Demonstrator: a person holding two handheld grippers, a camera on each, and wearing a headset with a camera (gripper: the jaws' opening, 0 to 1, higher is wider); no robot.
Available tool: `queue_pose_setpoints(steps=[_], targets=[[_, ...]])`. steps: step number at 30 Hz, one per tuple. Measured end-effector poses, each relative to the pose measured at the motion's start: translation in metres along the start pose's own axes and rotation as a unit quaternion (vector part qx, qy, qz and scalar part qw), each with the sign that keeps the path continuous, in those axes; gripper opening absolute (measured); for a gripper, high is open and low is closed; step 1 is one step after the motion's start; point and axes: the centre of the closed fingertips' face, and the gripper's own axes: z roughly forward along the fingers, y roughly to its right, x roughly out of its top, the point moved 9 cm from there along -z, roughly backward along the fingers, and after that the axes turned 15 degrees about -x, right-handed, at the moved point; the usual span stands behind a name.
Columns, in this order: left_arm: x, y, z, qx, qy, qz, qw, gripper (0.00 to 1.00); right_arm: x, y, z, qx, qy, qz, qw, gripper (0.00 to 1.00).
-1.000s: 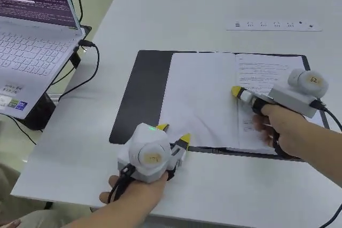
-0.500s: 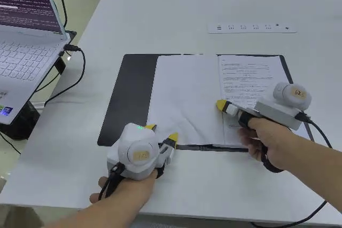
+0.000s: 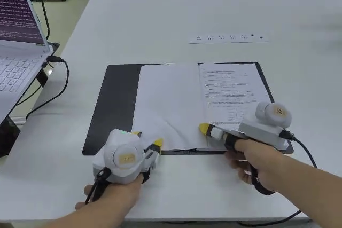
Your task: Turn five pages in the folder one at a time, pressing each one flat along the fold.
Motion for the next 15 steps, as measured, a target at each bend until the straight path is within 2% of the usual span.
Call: queue_pose_setpoints(steps=[15], targets=[[0.0,0.001,0.0,0.001,-0.002,-0.001,1.0,0.32,-0.028,0.006,-0.03,0.005,-0.041,0.021,0.9989,0.0]])
